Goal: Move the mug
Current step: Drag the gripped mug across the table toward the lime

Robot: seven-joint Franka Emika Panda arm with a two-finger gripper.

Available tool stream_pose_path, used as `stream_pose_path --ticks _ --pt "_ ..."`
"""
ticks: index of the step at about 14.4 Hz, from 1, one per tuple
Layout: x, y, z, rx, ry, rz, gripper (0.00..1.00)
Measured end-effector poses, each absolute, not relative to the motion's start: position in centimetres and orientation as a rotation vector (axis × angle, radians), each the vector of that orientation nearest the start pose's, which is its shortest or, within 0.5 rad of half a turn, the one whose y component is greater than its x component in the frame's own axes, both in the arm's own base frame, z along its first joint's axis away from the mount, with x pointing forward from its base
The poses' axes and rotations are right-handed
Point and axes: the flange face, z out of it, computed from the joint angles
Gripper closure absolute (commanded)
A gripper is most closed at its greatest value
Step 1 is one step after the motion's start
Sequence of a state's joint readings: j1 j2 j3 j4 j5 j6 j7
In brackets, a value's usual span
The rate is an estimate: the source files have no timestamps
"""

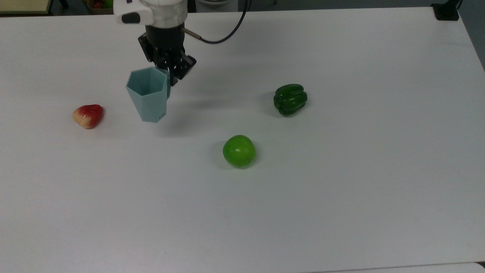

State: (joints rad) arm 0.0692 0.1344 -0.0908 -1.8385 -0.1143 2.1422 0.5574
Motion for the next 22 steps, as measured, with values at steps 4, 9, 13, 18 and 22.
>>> stream_pose_path --ticks 4,9,13,18,22 --pt "64.8 -1.3 45.4 -3.043 0.866 -0.293 0.84" --pt "67.2 -1.2 42.7 -3.009 0.976 -0.27 0.81" --pt "68.4 -1.0 40.2 -2.965 1.063 -0.303 0.79" --pt "68.7 -0.7 38.2 -2.974 1.07 -0.272 0.76" --pt "68.8 -0.4 36.9 -2.984 1.066 -0.249 0.62"
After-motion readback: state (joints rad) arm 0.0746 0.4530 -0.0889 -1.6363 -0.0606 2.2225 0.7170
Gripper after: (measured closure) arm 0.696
